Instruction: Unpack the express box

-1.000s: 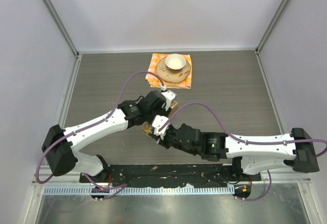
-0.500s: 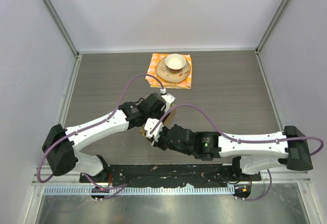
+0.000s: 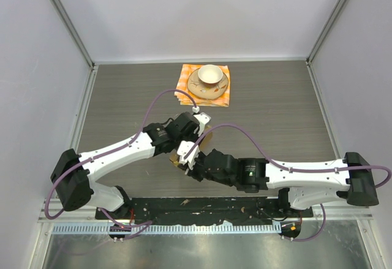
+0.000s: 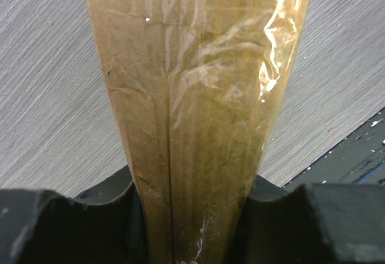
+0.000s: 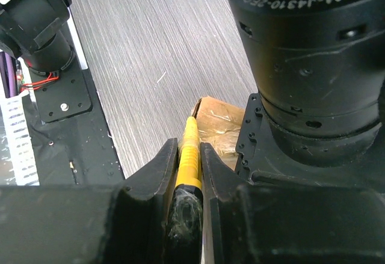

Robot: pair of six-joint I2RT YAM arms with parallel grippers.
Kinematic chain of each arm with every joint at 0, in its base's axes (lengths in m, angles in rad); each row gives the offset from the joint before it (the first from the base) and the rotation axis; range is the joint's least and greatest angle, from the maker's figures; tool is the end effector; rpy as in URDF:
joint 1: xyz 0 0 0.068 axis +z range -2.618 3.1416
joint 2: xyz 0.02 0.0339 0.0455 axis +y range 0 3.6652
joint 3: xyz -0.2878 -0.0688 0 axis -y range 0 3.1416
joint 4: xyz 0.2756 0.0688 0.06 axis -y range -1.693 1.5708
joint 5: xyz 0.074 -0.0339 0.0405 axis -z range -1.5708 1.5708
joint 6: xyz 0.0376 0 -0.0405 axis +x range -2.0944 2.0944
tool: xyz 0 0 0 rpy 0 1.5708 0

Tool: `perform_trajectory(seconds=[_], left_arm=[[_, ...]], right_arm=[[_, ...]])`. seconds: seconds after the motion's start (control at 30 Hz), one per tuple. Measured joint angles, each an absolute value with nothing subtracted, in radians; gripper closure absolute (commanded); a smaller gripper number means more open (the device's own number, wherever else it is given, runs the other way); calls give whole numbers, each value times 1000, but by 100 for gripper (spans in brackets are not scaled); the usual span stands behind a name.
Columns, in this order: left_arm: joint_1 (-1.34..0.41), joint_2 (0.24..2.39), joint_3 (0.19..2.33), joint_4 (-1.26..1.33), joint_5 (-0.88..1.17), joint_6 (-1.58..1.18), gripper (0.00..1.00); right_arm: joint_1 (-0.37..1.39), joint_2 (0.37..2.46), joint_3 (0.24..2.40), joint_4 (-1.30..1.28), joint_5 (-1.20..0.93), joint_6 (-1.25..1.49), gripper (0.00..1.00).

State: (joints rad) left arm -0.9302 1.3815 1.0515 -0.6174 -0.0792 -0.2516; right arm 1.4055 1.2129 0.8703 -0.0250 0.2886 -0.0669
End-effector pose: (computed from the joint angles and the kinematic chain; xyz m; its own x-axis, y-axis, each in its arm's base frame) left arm 0.1883 -0.2476 0.2731 -0.6621 0.4729 -0.5814 0.6265 0.7750 -0.0831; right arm 0.0602 0.2957 0.3074 0.0013 -0.3817 -0.9243 -0.9038 0.3951 -0.1644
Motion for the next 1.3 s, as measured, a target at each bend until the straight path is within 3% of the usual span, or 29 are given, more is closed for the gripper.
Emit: perform_trajectory(seconds=[1.3], left_arm=[[-946, 1382, 1050, -552, -27, -313, 100]], right_arm=[[1408, 1102, 890, -226, 257, -2, 99]])
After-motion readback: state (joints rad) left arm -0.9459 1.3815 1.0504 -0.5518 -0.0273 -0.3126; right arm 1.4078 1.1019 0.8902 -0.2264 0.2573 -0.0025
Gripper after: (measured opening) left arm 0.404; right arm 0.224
